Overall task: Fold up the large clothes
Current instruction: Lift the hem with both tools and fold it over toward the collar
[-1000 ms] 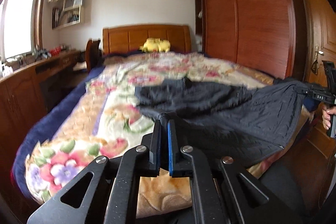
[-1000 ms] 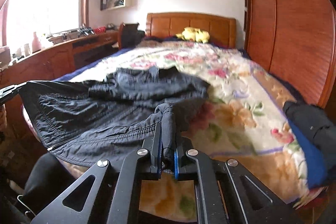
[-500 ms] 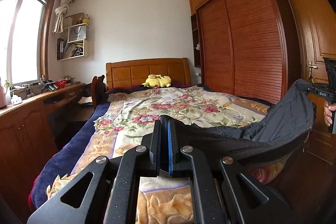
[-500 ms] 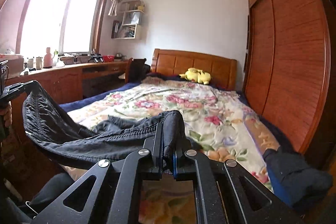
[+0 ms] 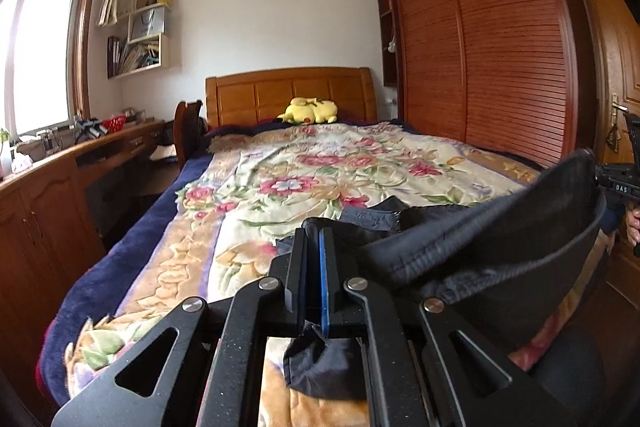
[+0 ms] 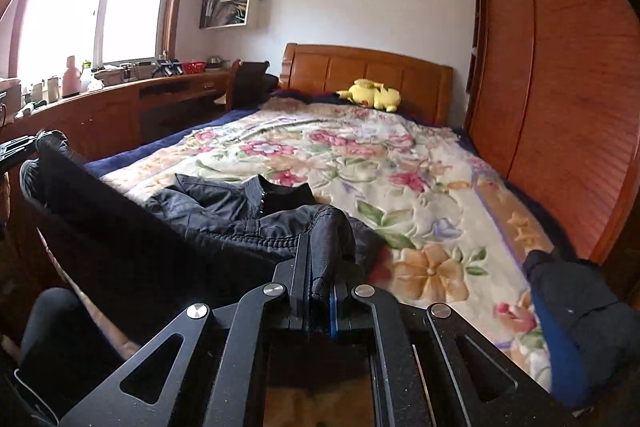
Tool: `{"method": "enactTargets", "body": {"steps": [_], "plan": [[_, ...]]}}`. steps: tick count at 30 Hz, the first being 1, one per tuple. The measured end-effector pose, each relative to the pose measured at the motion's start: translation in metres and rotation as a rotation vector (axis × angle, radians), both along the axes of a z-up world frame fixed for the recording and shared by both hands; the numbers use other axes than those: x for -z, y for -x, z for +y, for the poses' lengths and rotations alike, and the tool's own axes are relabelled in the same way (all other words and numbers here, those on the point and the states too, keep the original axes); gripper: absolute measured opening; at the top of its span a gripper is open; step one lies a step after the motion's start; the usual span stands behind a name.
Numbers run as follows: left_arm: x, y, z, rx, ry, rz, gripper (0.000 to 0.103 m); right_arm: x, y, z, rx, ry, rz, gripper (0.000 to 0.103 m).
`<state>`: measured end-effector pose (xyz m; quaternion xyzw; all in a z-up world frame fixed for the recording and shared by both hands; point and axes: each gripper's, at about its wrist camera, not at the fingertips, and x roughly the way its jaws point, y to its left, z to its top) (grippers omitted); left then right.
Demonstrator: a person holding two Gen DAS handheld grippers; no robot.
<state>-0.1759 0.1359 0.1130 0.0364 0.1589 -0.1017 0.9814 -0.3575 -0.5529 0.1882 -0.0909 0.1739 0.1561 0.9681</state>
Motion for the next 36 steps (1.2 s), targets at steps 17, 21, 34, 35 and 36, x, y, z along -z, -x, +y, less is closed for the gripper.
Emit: {"method": "enactTargets", "body": {"steps": [17,21,34,35,36], "plan": [[0.032,-0.189,-0.016,-0.065,-0.034,0.128,0.006,-0.02,-0.174,0.035,0.07,0.027,0.062,0.005],[0.036,-0.228,-0.022,-0.086,-0.045,0.145,0.006,-0.023,-0.219,0.052,0.107,0.055,0.061,0.005],[0.066,-0.296,-0.027,-0.123,-0.112,0.265,0.01,0.003,-0.298,0.092,0.177,0.102,0.21,0.009],[0.067,-0.292,-0.027,-0.125,-0.122,0.257,0.013,0.005,-0.298,0.092,0.178,0.093,0.219,0.013],[0.068,-0.29,-0.026,-0.124,-0.124,0.258,0.018,0.003,-0.299,0.092,0.181,0.086,0.225,0.023]]}}
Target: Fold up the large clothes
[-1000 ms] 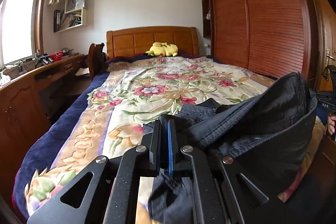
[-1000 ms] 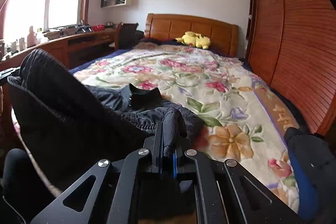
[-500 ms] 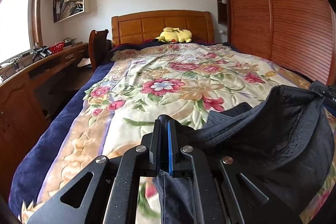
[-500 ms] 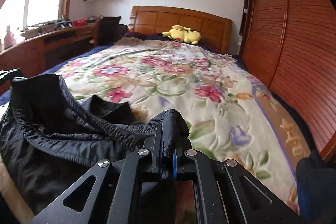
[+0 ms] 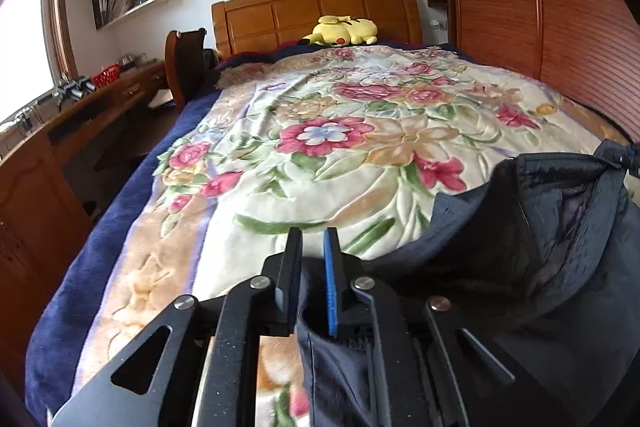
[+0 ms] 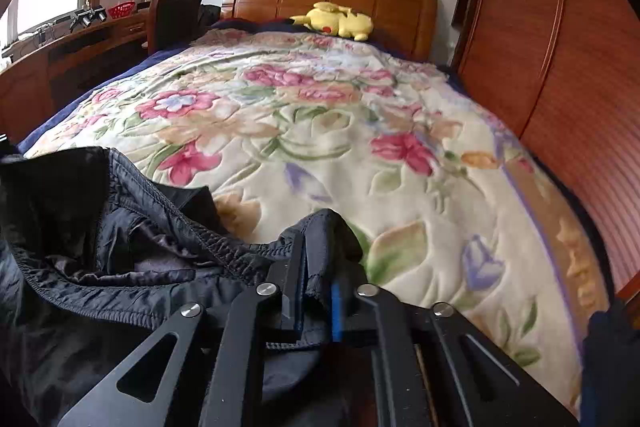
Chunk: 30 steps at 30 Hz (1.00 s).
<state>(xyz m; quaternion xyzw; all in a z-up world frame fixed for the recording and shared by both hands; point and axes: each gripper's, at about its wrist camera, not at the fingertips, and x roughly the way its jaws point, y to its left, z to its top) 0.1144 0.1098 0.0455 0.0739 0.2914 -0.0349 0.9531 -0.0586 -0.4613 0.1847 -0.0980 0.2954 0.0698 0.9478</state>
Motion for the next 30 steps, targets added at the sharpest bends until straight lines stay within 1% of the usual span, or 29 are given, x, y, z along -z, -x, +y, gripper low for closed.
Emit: {"method": "enactTargets", "body": {"steps": [1,2,3,4,6,7,8,12,16,18,20,24,26,30], "plan": [[0.0,0.004,0.003,0.006,0.008,0.007,0.029,-0.001,0.0,-0.002,0.002,-0.011,0.006,0.037],[0.0,0.005,0.005,0.018,0.023,0.017,0.039,-0.004,0.001,-0.005,0.005,-0.021,0.01,0.044],[-0.001,0.009,0.008,0.033,0.039,0.031,0.043,-0.006,0.002,-0.008,0.012,-0.026,0.007,0.057],[-0.002,0.014,0.01,0.051,0.056,0.045,0.044,-0.009,0.006,-0.011,0.018,-0.025,-0.001,0.06],[-0.003,0.026,0.011,0.079,0.065,0.054,0.053,-0.014,0.012,-0.009,0.003,-0.018,-0.008,0.06],[-0.004,0.031,0.01,0.087,0.066,0.05,0.066,-0.012,0.012,-0.009,-0.011,-0.018,-0.009,0.06],[-0.004,0.039,0.009,0.099,0.073,0.043,0.076,-0.013,0.016,-0.007,-0.025,-0.015,-0.013,0.06],[0.001,0.063,0.003,0.144,0.088,0.043,0.08,-0.01,0.022,0.005,-0.08,-0.017,-0.009,0.06],[0.015,0.088,-0.001,0.168,0.064,0.057,0.08,-0.004,0.021,0.013,-0.11,0.011,0.011,0.061],[0.021,0.096,0.0,0.17,0.06,0.072,0.08,0.001,0.016,0.011,-0.103,0.055,0.028,0.061],[0.026,0.102,0.002,0.172,0.063,0.084,0.08,0.007,0.004,0.002,-0.069,0.066,0.066,0.061],[0.036,0.109,0.007,0.156,0.041,0.09,0.08,0.019,-0.021,-0.019,-0.008,0.034,0.139,0.061],[0.04,0.109,0.01,0.152,0.049,0.099,0.08,0.026,-0.035,-0.023,-0.004,0.029,0.177,0.06],[0.048,0.107,0.011,0.144,0.049,0.113,0.08,0.037,-0.062,-0.024,-0.015,0.02,0.218,0.06]]}}
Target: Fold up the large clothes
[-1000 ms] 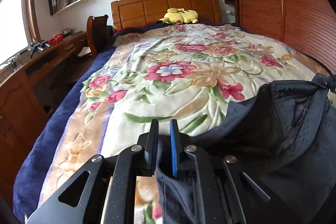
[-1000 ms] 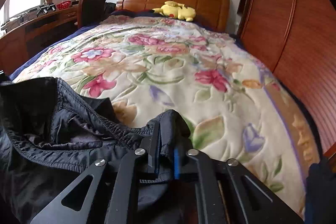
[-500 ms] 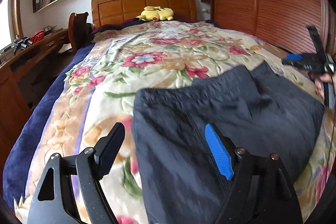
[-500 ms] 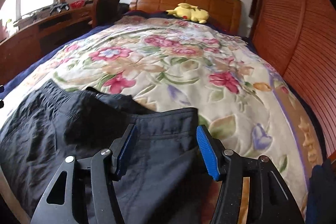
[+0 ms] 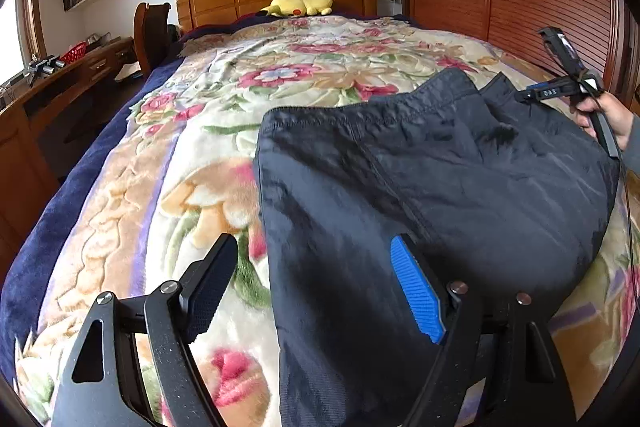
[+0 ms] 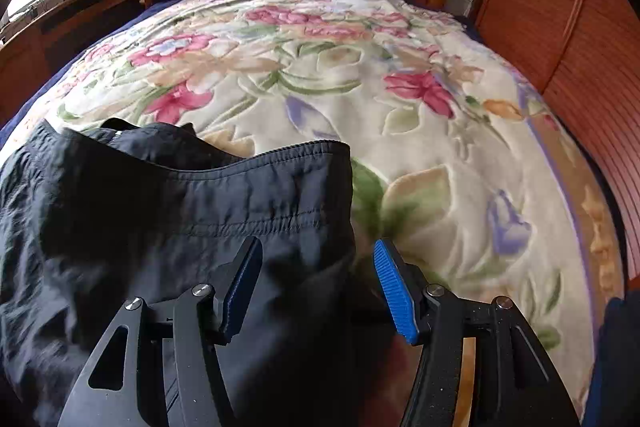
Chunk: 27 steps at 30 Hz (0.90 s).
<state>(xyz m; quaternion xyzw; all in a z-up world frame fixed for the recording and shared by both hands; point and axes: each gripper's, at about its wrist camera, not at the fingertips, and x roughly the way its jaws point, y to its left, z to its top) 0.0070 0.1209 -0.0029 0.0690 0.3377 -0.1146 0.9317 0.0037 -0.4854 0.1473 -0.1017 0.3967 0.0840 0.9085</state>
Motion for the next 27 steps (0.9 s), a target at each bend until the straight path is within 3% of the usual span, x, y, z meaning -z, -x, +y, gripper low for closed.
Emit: {"method": "enactTargets", "body": {"steps": [3,8,9,12,15,17,21,23,27], "plan": [[0.005,0.0,0.001,-0.005,-0.003,0.009,0.08,0.01,-0.023,0.003,-0.004,-0.016,0.05,0.056],[0.008,-0.002,0.003,-0.005,0.007,0.026,0.08,0.016,-0.041,0.018,-0.04,0.018,0.021,0.027],[0.008,-0.002,0.002,-0.004,0.005,0.024,0.08,0.016,-0.043,0.022,-0.052,0.032,0.011,0.014],[0.01,-0.002,0.001,-0.005,0.006,0.019,0.08,0.014,-0.04,0.03,-0.075,0.081,-0.055,0.007],[0.012,-0.003,0.002,-0.011,0.002,0.015,0.08,0.001,-0.036,0.026,-0.039,0.068,-0.16,0.006],[0.012,-0.005,0.004,-0.019,0.005,0.02,0.08,-0.006,-0.04,0.017,0.058,0.067,-0.207,0.006],[0.011,-0.005,0.008,-0.042,0.005,0.015,0.08,0.0,-0.058,0.007,0.192,0.063,-0.154,0.007],[0.007,-0.002,0.01,-0.05,0.012,0.004,0.08,0.003,-0.061,0.007,0.202,0.054,-0.119,0.013],[0.002,0.008,0.009,-0.045,0.012,-0.013,0.08,-0.006,-0.037,0.008,0.135,0.018,-0.12,0.043]]}}
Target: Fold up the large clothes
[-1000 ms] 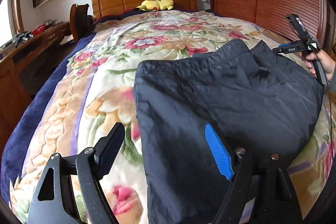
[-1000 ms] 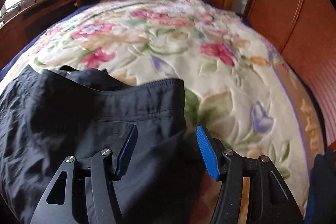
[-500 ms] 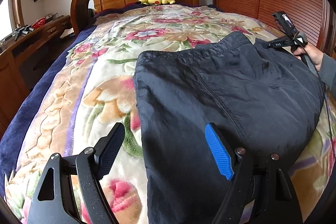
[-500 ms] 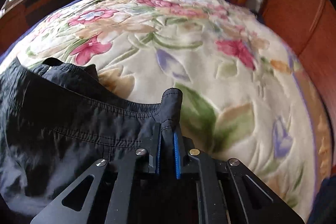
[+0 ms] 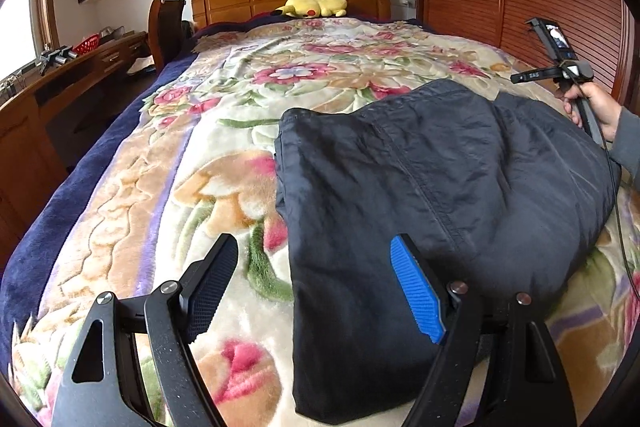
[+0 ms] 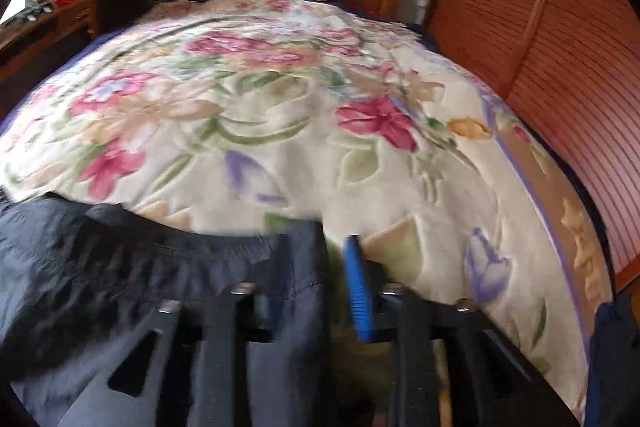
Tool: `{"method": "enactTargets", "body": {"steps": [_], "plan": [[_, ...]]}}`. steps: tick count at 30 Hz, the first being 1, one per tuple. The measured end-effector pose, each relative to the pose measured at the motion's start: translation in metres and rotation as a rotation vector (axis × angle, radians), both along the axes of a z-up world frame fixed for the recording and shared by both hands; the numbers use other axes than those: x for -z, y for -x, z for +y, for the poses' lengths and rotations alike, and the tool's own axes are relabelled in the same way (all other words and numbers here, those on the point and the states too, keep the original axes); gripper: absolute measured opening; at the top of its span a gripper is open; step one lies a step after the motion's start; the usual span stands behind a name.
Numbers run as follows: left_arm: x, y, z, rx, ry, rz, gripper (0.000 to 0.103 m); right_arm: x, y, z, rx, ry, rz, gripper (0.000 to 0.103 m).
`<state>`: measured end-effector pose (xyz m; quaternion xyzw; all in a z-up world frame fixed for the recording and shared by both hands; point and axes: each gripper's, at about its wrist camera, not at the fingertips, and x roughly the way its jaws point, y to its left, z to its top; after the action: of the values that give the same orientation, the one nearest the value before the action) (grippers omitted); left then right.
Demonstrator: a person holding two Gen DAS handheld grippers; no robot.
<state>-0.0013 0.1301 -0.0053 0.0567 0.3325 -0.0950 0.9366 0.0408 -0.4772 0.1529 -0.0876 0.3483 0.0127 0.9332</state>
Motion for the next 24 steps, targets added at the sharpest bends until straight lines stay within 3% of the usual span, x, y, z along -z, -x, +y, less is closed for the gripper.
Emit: {"method": "enactTargets", "body": {"steps": [8,10,13,17,24], "plan": [[-0.002,0.024,0.001,0.011,0.009,0.007,0.08,-0.019,0.141,-0.01,-0.168,-0.018,-0.07,0.053],[0.0,0.03,0.002,0.01,0.016,0.015,0.08,-0.018,0.179,-0.019,-0.21,-0.041,-0.079,0.066],[0.003,0.037,0.004,0.007,0.013,0.022,0.08,-0.013,0.221,-0.027,-0.23,-0.027,-0.104,0.073],[0.007,0.043,0.005,-0.004,0.019,0.032,0.08,0.004,0.247,-0.044,-0.196,-0.055,-0.087,0.074],[0.02,0.045,0.005,-0.023,0.007,0.064,0.08,0.045,0.233,-0.067,-0.125,-0.061,-0.021,0.074]]}}
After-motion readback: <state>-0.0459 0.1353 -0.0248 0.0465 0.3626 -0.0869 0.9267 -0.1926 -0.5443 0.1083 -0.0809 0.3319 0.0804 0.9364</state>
